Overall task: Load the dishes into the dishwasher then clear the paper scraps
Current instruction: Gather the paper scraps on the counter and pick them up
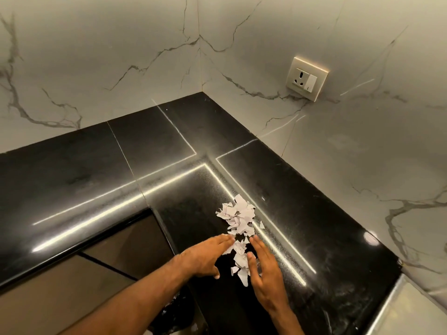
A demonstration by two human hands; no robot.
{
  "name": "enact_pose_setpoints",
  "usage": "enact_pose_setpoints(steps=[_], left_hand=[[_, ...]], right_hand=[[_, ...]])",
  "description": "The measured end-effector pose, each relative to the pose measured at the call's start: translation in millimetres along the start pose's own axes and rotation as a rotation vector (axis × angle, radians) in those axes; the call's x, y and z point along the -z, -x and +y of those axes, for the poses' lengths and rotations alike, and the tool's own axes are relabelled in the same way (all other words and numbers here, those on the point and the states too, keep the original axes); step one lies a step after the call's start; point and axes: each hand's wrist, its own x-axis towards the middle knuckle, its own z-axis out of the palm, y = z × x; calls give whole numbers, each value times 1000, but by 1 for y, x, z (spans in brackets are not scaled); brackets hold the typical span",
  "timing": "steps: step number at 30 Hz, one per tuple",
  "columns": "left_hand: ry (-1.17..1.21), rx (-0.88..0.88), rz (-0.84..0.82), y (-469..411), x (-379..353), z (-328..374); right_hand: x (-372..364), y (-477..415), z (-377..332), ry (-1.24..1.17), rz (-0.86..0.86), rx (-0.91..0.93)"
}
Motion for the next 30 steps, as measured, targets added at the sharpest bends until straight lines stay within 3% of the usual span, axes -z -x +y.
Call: enact_pose_setpoints(steps=[5,13,21,27,30], left_hand=[[23,-83,28,10,-13,13],[46,46,111,11,-10,9],[37,59,139,10,-9,15],[52,99,172,16,-10,13],[79,93,151,18,-7,14]], right_hand=[[12,-41,4,55,-22,40],[8,-41,7,258,-224,174],[15,-35,-13,96,-48,173],[8,-41,-8,268,-298,195],[11,-33,-13,209,-322,191]])
